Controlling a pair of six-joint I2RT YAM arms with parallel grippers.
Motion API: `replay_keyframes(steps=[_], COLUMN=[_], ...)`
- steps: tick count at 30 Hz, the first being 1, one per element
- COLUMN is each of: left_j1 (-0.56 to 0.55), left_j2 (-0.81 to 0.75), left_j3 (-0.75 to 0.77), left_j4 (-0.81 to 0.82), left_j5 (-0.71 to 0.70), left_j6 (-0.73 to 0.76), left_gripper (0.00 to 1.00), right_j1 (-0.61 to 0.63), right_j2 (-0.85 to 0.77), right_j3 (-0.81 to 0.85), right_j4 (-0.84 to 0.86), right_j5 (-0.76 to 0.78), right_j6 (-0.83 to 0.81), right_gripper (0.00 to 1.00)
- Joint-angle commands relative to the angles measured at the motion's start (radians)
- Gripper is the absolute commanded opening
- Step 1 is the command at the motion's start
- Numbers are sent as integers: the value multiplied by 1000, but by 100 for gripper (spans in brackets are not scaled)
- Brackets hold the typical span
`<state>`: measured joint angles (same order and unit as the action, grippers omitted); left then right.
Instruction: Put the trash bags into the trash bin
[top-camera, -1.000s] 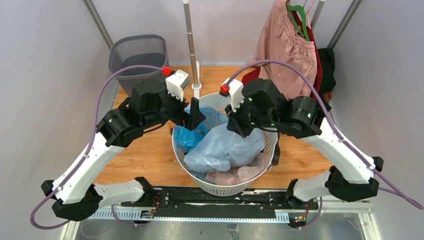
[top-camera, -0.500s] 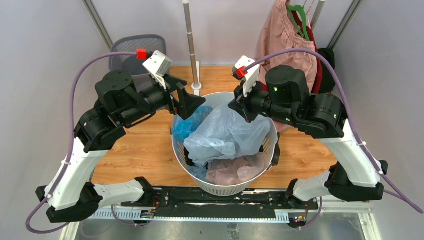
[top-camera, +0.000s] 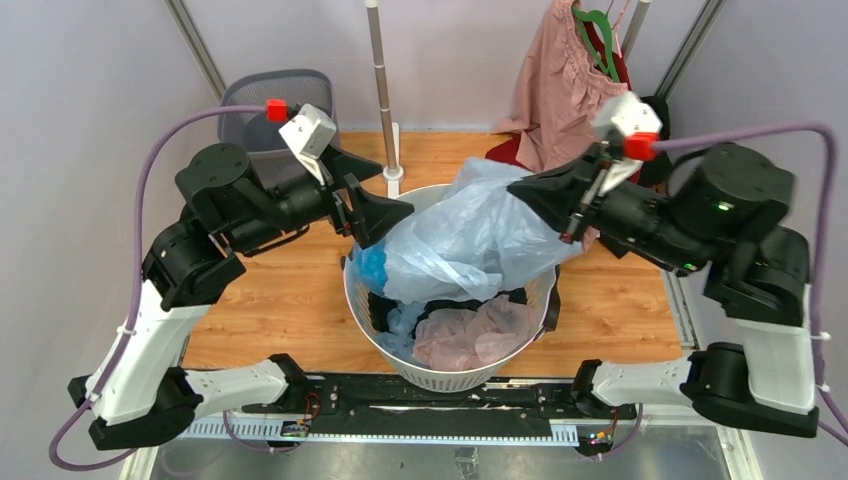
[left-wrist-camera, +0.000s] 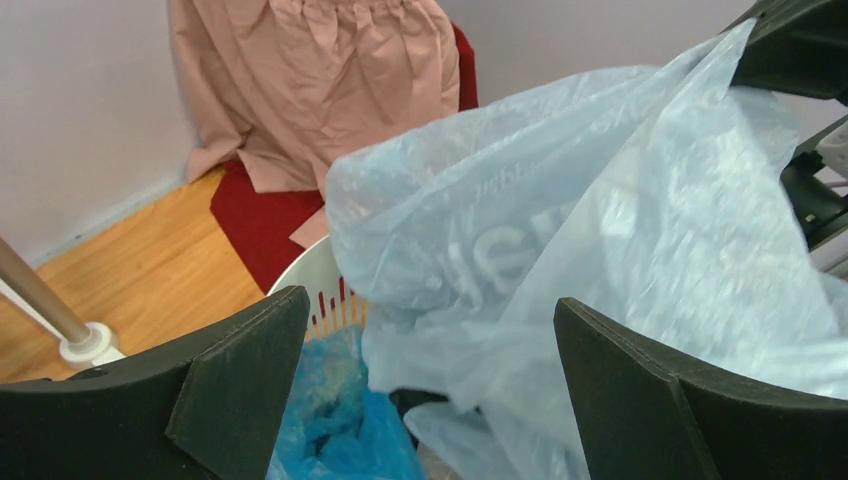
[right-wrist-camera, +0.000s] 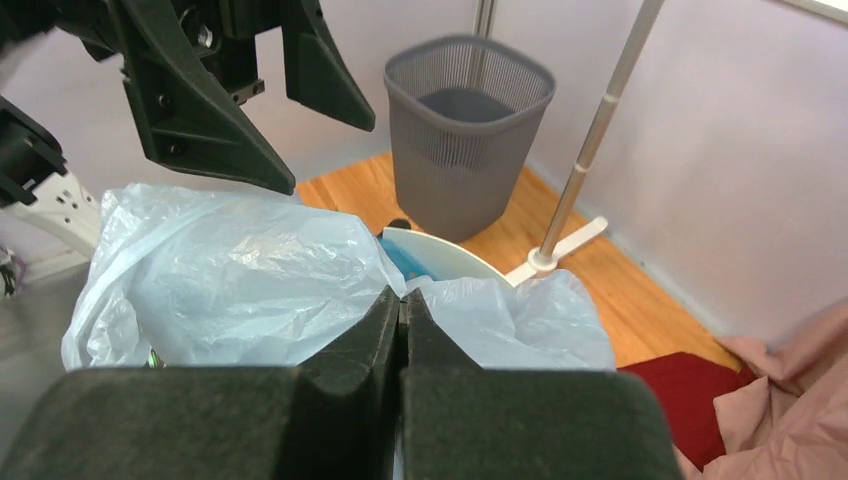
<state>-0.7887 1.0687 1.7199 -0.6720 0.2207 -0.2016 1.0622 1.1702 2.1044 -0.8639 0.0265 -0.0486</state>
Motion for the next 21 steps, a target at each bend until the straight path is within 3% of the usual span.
replay_keyframes(steps=[1,7,10,16,21], left_j1=[-7,-7,-7,-8,-7], left_j2=[-44,-78,-103,-211,-337], left_j3=[-12,-87,-161,-438,-636], left_j4=[48,87,98,201,283], left_j5=[26,87,117,202,221], left_j6=[-7,-41,-60,-108,-123], left_gripper=[99,97,89,70,71], right_j1=[13,13,13,13,13], right_j2=[-87,-102,-87,-56,-20], right_j3=[-38,-126,-133,-90,-63], right_j4=[79,98,104,108,114], right_j5=[-11,8,29,62,96], right_j6=[-16,-14,-21,-36,-36], right_gripper=[0,0,0,0,0])
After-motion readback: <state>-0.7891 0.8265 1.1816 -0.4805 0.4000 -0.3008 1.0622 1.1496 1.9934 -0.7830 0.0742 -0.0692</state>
